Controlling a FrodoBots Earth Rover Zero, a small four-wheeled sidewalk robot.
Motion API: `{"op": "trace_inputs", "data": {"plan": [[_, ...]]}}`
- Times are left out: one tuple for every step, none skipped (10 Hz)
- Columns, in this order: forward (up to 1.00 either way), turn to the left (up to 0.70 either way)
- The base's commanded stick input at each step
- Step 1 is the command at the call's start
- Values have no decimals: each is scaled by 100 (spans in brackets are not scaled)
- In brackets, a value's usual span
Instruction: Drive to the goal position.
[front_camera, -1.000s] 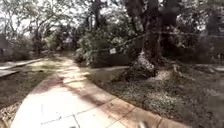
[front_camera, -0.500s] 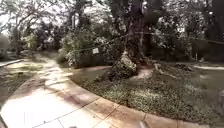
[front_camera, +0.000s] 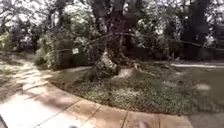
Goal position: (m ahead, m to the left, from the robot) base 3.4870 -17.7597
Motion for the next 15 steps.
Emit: {"op": "trace_inputs", "data": {"plan": [[0,-70],[0,-70],[0,-70],[0,-70],[0,-70],[0,-70],[0,-70],[0,-70],[0,-70],[0,-70],[0,-70],[0,-70],[0,-70],[0,-70],[0,-70]]}}
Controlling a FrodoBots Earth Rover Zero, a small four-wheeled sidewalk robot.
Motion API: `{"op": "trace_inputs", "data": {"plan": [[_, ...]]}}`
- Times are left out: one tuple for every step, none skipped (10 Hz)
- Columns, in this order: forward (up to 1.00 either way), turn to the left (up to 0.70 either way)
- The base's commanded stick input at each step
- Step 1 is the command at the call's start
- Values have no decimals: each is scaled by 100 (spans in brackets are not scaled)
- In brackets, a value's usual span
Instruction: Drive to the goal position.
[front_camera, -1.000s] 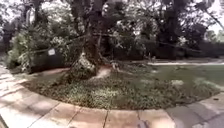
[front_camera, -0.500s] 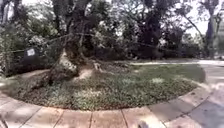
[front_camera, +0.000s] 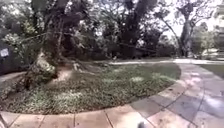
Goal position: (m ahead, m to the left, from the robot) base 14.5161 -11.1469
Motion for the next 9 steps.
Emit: {"op": "trace_inputs", "data": {"plan": [[0,-70],[0,-70],[0,-70],[0,-70],[0,-70],[0,-70],[0,-70],[0,-70],[0,-70]]}}
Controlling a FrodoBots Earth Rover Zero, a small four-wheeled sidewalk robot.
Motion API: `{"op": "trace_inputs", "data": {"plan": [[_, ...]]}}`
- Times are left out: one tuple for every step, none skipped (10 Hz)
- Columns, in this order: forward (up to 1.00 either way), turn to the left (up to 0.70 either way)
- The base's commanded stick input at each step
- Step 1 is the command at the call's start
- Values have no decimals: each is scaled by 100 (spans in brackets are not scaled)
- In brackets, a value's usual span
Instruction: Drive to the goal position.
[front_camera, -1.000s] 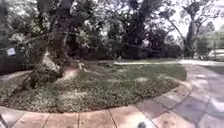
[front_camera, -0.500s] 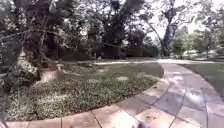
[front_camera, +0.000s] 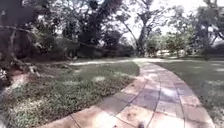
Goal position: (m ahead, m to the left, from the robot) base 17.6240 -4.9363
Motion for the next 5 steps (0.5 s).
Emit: {"op": "trace_inputs", "data": {"plan": [[0,-70],[0,-70],[0,-34],[0,0],[0,0]]}}
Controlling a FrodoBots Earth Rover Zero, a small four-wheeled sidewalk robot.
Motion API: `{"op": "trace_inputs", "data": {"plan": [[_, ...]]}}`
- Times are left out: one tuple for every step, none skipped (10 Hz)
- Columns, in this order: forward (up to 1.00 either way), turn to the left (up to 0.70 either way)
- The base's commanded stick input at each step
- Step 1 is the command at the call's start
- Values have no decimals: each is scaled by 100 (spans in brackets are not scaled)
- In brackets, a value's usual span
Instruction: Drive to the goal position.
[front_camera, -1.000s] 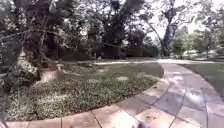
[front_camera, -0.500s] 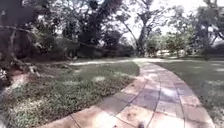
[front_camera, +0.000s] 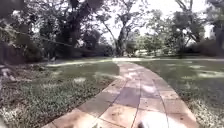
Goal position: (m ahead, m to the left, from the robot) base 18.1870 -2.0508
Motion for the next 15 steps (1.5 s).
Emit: {"op": "trace_inputs", "data": {"plan": [[0,0],[0,0],[52,0],[70,0],[70,-2],[70,-18],[70,-35],[70,-35],[70,-35],[70,-35],[70,-35],[70,-35],[70,-35],[70,-15],[70,0]]}}
